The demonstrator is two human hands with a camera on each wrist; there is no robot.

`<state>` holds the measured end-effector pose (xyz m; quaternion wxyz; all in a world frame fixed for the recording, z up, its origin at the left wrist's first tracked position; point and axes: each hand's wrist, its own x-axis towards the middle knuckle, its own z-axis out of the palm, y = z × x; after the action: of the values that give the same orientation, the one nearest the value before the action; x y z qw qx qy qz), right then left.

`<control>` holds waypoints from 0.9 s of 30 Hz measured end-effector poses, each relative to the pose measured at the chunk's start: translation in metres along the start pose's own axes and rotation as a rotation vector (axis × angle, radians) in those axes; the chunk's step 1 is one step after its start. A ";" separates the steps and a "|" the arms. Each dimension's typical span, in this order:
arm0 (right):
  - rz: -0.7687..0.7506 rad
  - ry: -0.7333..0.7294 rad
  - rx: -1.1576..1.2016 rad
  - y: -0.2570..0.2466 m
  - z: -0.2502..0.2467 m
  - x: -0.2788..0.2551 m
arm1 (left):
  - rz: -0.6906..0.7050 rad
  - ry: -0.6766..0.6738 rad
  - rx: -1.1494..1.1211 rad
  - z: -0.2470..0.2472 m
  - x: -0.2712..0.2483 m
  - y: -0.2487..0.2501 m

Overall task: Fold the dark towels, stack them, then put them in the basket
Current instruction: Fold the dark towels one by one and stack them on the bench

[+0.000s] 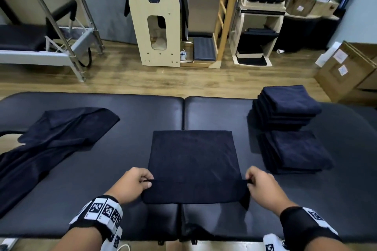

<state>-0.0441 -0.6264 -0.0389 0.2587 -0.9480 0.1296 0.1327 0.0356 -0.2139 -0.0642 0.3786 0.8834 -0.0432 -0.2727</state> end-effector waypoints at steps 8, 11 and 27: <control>0.047 0.226 0.061 -0.042 -0.020 0.080 | 0.104 0.131 0.037 -0.048 0.082 0.024; 0.044 0.253 0.072 -0.051 -0.024 0.116 | 0.089 0.149 0.067 -0.059 0.114 0.033; 0.254 -0.093 -0.247 -0.067 0.012 0.167 | 0.219 -0.073 0.409 -0.060 0.192 0.030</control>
<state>0.1306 -0.5935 -0.0717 0.1269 -0.9414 0.2190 0.2231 0.2333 -0.2505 -0.0962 0.2173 0.9213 -0.2069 -0.2473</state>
